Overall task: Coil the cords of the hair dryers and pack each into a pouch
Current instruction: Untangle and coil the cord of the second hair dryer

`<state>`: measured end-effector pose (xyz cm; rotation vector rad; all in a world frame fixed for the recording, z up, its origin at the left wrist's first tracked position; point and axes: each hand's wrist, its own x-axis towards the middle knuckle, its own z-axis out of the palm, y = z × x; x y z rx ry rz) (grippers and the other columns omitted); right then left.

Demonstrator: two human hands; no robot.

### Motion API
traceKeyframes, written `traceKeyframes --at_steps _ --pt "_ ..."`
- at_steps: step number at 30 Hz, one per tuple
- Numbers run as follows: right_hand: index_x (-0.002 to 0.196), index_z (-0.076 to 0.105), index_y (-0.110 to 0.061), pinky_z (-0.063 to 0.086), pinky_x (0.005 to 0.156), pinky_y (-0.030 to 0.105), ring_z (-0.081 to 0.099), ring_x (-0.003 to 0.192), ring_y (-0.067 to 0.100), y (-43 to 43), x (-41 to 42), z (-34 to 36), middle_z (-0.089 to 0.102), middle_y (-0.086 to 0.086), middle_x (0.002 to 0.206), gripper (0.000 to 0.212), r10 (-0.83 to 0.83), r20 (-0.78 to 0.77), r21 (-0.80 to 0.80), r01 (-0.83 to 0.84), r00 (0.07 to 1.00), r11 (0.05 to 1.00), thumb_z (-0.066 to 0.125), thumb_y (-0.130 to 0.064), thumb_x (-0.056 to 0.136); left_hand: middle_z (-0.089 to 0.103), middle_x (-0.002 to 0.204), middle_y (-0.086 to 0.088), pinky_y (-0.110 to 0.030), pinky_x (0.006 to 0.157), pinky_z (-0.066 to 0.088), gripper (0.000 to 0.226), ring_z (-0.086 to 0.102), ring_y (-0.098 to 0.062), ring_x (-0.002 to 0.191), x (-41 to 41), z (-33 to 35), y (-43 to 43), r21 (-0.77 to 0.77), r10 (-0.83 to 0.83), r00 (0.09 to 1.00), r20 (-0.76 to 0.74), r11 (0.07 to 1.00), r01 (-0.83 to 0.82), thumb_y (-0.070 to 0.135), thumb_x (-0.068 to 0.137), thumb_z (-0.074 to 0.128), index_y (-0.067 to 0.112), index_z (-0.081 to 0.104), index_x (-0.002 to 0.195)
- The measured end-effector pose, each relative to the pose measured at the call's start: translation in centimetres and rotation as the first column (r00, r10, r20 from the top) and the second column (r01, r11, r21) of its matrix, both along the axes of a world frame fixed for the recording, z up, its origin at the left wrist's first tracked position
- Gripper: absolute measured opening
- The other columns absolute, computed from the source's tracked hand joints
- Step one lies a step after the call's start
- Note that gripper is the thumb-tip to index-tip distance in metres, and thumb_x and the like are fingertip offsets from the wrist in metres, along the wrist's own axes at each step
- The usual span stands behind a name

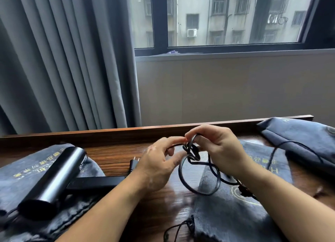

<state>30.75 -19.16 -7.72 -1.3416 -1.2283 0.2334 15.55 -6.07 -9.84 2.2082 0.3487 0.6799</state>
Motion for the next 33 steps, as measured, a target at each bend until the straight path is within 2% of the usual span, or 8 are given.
traceKeyframes --at_steps 6,9,12,16,20,25,29,33 --pt "0.076 0.079 -0.033 0.050 0.087 0.023 0.070 0.094 0.012 -1.7 1.7 1.5 0.074 -0.016 0.095 0.036 -0.155 0.436 0.019 0.164 0.886 0.986 0.051 -0.010 0.075 0.064 0.102 0.021 -0.005 0.086 0.046 0.029 0.060 0.011 0.103 -1.2 1.6 0.1 -0.109 0.255 0.951 0.177 0.965 -0.238 0.026 0.088 0.079 0.035 0.069 0.114" --pt "0.072 0.079 -0.030 0.050 0.080 0.032 0.068 0.084 0.008 -2.5 2.4 2.3 0.075 -0.013 0.082 0.033 -0.042 0.457 -0.220 0.159 0.889 0.962 0.048 -0.042 0.074 0.065 0.096 0.019 -0.016 0.089 0.048 0.025 0.062 0.003 0.098 -1.2 1.6 0.2 -0.208 0.288 0.934 0.210 0.947 -0.246 0.031 0.085 0.078 0.036 0.070 0.109" --pt "0.057 0.072 -0.021 0.046 0.063 0.032 0.058 0.054 0.014 -2.4 2.2 1.9 0.063 0.005 0.054 0.071 -0.057 0.582 -0.424 0.363 0.811 0.830 0.042 -0.082 0.080 0.071 0.082 0.017 -0.025 0.088 0.051 0.023 0.065 0.000 0.085 -0.9 1.6 0.4 -0.288 0.254 0.934 0.251 0.941 -0.179 0.035 0.084 0.077 0.030 0.074 0.106" --pt "0.078 0.072 -0.021 0.049 0.076 0.028 0.060 0.068 0.010 -1.7 0.3 2.0 0.068 -0.005 0.069 0.054 -0.115 0.757 -0.332 0.529 0.644 0.781 0.043 -0.066 0.076 0.078 0.098 0.005 -0.023 0.091 0.054 0.014 0.071 -0.003 0.095 -0.7 1.4 0.4 -0.384 0.203 0.939 0.278 0.919 -0.085 0.021 0.091 0.075 0.026 0.075 0.103" --pt "0.138 0.057 -0.030 0.041 0.110 0.029 0.055 0.127 0.007 -0.9 -1.7 1.4 0.063 -0.012 0.135 0.057 -0.097 0.590 -0.337 0.353 0.802 0.873 0.063 -0.048 0.084 0.078 0.097 -0.001 -0.020 0.079 0.055 0.016 0.072 -0.009 0.091 -0.6 1.5 -0.1 -0.444 0.115 0.942 0.316 0.895 0.039 0.007 0.096 0.063 0.018 0.071 0.105" --pt "0.094 0.068 -0.025 0.054 0.092 0.044 0.072 0.090 0.005 0.4 -1.9 0.4 0.077 -0.010 0.089 0.009 -0.072 0.229 -0.381 0.157 0.971 0.911 0.072 -0.019 0.090 0.078 0.098 -0.006 -0.023 0.074 0.055 0.018 0.072 -0.014 0.088 -0.7 1.6 -0.2 -0.430 0.088 0.941 0.326 0.900 0.065 0.007 0.100 0.058 0.015 0.067 0.113" --pt "0.098 0.066 -0.020 0.054 0.093 0.051 0.075 0.082 0.017 0.4 -1.4 0.1 0.078 0.000 0.081 0.015 -0.148 0.061 -0.259 0.158 0.987 0.953 0.063 -0.006 0.095 0.077 0.086 -0.006 -0.018 0.065 0.048 0.025 0.056 -0.008 0.064 -0.9 2.0 0.1 -0.407 0.115 0.940 0.321 0.913 0.027 0.003 0.099 0.059 0.020 0.069 0.114" --pt "0.092 0.069 -0.015 0.059 0.079 0.051 0.074 0.066 0.022 0.1 -1.3 0.2 0.075 0.004 0.072 0.014 -0.240 0.045 -0.139 0.244 0.970 0.960 0.065 -0.002 0.094 0.078 0.082 -0.006 -0.014 0.063 0.049 0.020 0.067 -0.004 0.068 -1.1 2.6 0.0 -0.375 0.108 0.954 0.280 0.927 0.005 0.005 0.098 0.060 0.015 0.070 0.113"
